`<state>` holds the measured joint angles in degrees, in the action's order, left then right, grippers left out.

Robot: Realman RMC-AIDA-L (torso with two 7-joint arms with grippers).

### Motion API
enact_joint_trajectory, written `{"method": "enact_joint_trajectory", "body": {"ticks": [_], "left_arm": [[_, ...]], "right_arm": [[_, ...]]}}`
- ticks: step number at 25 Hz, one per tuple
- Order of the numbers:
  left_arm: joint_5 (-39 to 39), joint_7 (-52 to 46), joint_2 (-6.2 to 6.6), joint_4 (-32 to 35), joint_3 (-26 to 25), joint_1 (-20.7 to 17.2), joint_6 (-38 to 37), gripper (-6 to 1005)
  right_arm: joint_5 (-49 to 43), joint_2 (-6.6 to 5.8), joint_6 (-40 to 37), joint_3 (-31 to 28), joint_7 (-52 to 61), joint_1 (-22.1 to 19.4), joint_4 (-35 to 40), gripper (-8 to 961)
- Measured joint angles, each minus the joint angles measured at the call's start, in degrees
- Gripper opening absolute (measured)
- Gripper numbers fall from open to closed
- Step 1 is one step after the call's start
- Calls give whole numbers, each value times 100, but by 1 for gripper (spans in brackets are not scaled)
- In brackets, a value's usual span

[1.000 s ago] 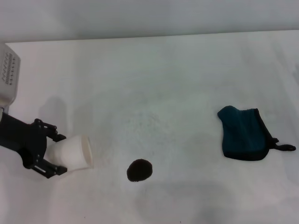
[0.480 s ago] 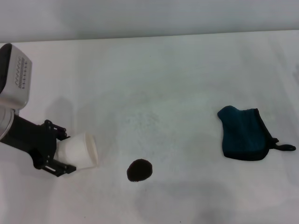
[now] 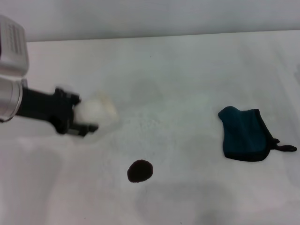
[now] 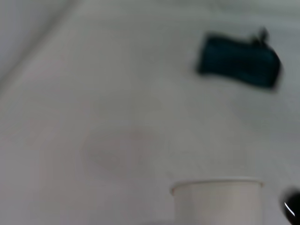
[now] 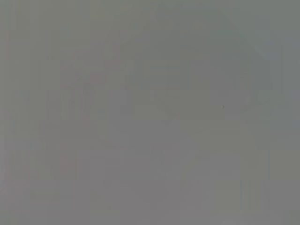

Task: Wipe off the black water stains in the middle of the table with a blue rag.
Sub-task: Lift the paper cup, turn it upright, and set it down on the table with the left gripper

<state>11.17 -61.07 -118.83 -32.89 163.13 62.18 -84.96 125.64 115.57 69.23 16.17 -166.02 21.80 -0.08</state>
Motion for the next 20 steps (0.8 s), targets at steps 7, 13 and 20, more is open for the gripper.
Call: {"method": "enact_joint_trajectory", "body": {"ticks": [7,13,20], "left_arm": [[-1609,348,-29,516,-10,-592,622,670],[-2793,1309,-27,1391,-9,-1285,1406,605],[-3754,2597,-26,2321,-13,-1926,2102,581]], "right_arm": [[-13,-14,11,22,0,-16,44,869],[-15,-26,0,19,0,-26,83,869],[-22,-36,-16,28,0,-20,107,869]]}}
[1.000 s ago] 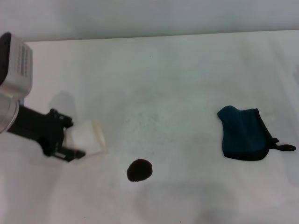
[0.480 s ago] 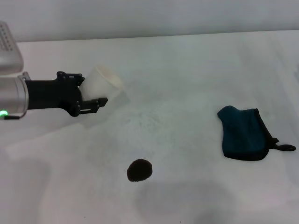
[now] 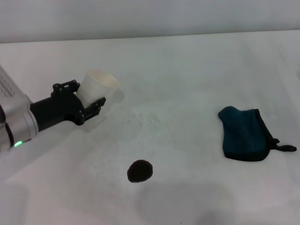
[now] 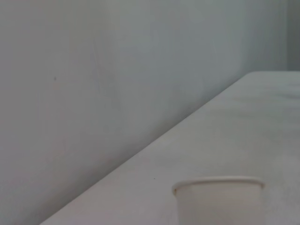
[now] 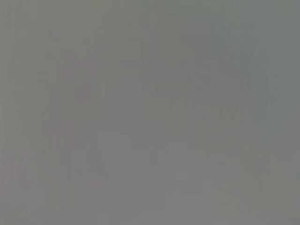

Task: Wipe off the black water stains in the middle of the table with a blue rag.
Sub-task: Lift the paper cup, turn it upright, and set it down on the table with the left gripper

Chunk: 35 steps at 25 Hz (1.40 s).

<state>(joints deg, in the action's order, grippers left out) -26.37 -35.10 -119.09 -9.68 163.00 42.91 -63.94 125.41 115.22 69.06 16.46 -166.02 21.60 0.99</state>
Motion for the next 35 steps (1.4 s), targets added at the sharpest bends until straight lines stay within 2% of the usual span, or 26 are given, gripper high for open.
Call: {"method": "enact_joint_trajectory", "body": {"ticks": [10,23,31,35], "left_arm": [[-1209,1747,-8,1016,-13,-939,226,585],[-1279,1914,-16,1399,-76,-1580,227,589],[-1285,2137,-16,1578,-75,-1822,189,646],[-1423,2423,-12,1712,-254,-1935,190,674]], "right_arm": [[-4,-10,2,9,0,-25,80,868],[-9,-17,18,28,143,-96,208,868],[-9,-26,-4,27,147,-111,281,868],[-14,-26,-6,71,149,-119,286,867]]}}
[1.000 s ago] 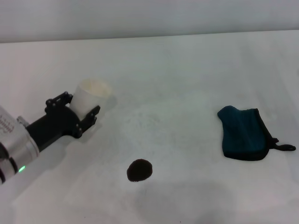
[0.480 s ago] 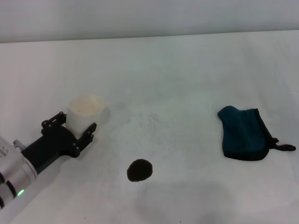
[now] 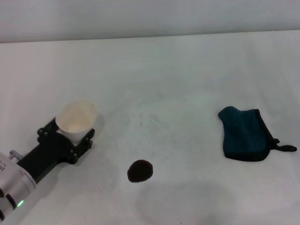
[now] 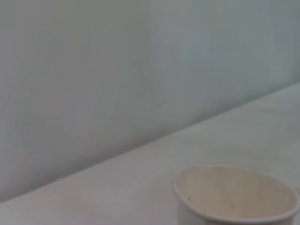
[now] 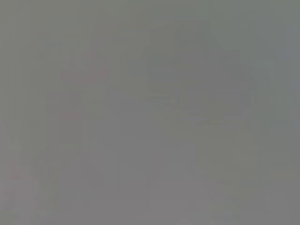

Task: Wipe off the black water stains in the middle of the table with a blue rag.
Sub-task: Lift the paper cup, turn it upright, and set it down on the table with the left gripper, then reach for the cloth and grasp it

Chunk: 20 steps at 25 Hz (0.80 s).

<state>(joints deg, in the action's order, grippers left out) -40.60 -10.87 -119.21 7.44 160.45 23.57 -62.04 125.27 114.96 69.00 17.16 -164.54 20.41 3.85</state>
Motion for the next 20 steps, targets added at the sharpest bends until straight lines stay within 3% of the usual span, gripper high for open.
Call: {"method": "enact_joint_trajectory", "body": {"ticks": [10,12,13,20], "left_arm": [[-43,161,-15,94,-122,-110,-14,745],[-48,201,-15,151,-124,-162,-17,836],[-49,220,-15,170,-120,-205,-17,882],[-134,708,-17,387,-149,-739,-267,882]], "right_arm": [[-12,0,5,48,1,-12,-2,867],[-12,0,0,50,-1,-12,0,867],[-12,0,-1,50,-2,-12,18,867],[-12,0,-38,58,0,-18,142,867]]}}
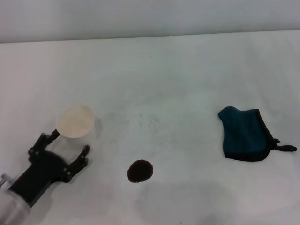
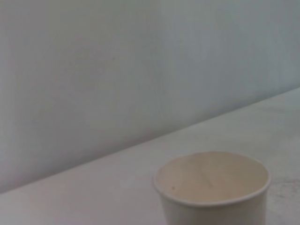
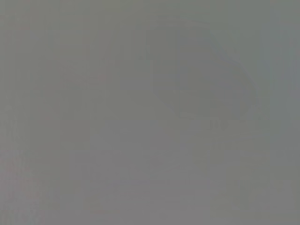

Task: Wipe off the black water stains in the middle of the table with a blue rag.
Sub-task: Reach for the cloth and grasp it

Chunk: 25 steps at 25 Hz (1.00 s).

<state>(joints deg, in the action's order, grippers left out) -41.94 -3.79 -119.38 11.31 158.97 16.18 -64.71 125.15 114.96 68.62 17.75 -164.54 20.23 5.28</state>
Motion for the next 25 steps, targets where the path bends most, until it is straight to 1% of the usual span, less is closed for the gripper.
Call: {"method": "enact_joint_trajectory", "body": {"ticks": [4,9,10,12,13,15,17,19,21,23,25], "left_arm": [[-184,153,-2,42,-25,-353,-365,882],[-541,296,-13,142,-39,-675,-712,881],[-666,325,-14,168,-38,-737,-779,881],[-938,370,-14,208,-41,-820,-916,881],[-1059,397,-13,223,-41,-844,-976,881],[-1211,448,-8,238,-42,-854,-1057,881],[-1331,525,-2,241,-41,-827,-1144,881],[-1440,568,1,240,-40,-777,-1171,881],[-1607,592,2,237,-42,-704,-1172,881],[-1766,596,2,215,-42,-618,-1140,881],[-1856,597,0,194,-42,-525,-1091,881]], "right_arm": [[-4,-2,-68,9,1,-6,60,867],[-14,4,67,53,68,-11,93,867],[-15,4,38,71,171,-10,113,867],[-22,3,-142,211,781,-13,262,866],[-29,-3,-241,324,1164,-27,378,866],[-148,-15,-638,814,2418,-108,828,866],[-372,-28,-1071,1327,3621,-216,1365,866],[-805,-70,-1513,1797,5022,-347,2007,866],[-1467,-174,-1733,2102,6308,-448,2595,866],[-2233,-350,-1644,2247,7357,-456,2998,866],[-2892,-528,-1395,2296,8206,-405,3264,866]]}}
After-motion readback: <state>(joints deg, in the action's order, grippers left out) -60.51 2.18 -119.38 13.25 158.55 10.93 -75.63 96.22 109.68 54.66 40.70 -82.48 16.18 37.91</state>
